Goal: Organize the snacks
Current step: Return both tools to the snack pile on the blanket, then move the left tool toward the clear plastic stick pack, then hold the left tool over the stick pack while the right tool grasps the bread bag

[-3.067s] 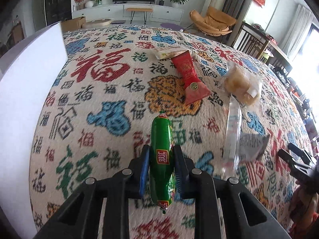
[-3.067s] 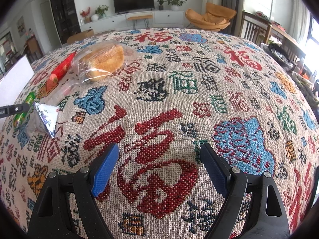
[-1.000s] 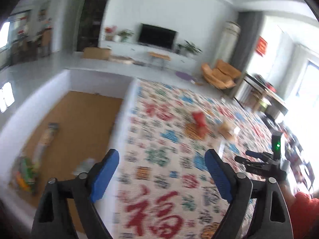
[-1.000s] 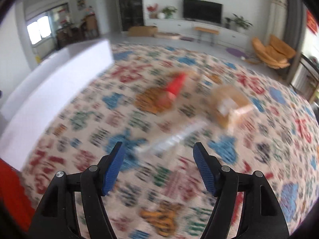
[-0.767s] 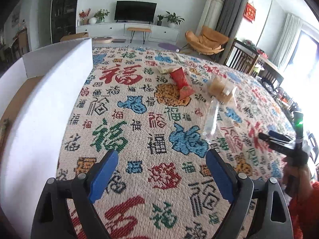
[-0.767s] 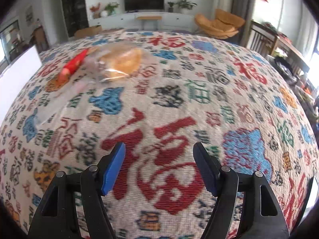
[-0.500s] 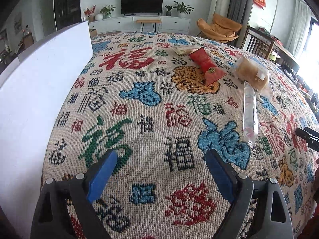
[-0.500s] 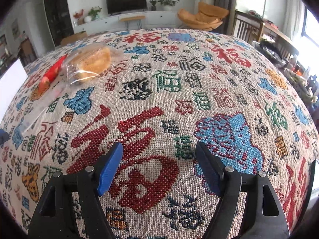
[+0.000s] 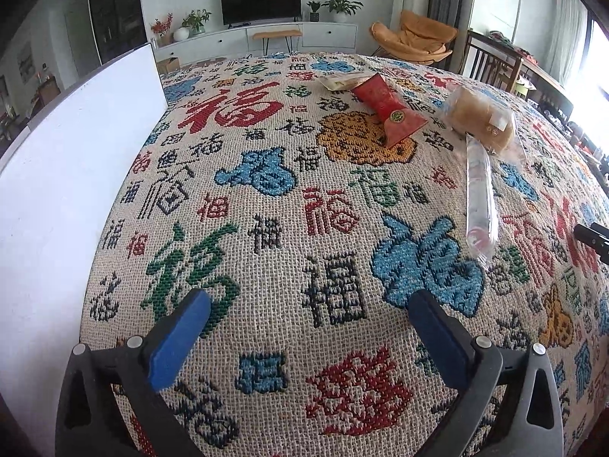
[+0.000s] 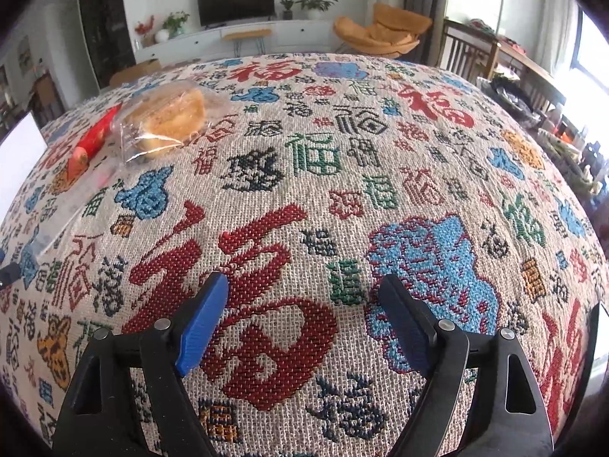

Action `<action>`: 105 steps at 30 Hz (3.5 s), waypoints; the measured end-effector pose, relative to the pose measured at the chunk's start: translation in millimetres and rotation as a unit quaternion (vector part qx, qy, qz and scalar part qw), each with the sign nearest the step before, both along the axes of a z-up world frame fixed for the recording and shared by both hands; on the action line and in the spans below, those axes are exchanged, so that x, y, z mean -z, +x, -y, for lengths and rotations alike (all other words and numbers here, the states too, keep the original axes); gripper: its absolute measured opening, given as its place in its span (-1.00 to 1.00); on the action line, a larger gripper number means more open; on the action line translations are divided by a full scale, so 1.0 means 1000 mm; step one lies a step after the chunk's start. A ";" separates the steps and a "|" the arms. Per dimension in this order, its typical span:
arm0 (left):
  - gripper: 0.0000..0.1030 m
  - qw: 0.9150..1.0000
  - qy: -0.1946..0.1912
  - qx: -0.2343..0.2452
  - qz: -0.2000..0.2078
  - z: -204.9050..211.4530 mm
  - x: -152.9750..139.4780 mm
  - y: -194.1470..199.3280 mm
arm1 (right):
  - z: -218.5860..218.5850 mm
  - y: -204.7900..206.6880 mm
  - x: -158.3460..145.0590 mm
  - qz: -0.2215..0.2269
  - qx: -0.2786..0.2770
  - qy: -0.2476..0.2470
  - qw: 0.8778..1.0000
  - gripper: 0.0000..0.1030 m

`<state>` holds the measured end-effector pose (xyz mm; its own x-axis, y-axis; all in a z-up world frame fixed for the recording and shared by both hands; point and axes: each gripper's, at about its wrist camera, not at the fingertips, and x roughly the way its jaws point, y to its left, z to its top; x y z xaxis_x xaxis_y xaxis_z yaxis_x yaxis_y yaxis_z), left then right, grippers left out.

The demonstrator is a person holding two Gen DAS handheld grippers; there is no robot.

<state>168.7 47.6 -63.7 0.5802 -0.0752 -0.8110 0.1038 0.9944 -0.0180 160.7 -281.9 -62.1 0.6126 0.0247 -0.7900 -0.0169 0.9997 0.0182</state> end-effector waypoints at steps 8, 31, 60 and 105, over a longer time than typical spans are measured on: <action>1.00 1.000 0.000 0.000 0.000 0.000 0.000 0.000 | 0.000 0.000 0.000 0.000 0.000 0.000 1.000 0.64; 1.00 1.000 0.000 0.000 0.000 0.000 0.000 0.000 | 0.001 0.000 0.000 0.000 0.000 0.001 1.000 0.64; 0.99 0.987 -0.047 0.154 0.013 0.083 -0.053 0.031 | 0.000 0.000 -0.001 0.000 0.000 0.001 1.000 0.64; 1.00 1.000 0.004 0.006 -0.001 -0.003 0.001 0.020 | 0.000 0.000 -0.001 0.000 0.000 0.003 1.000 0.64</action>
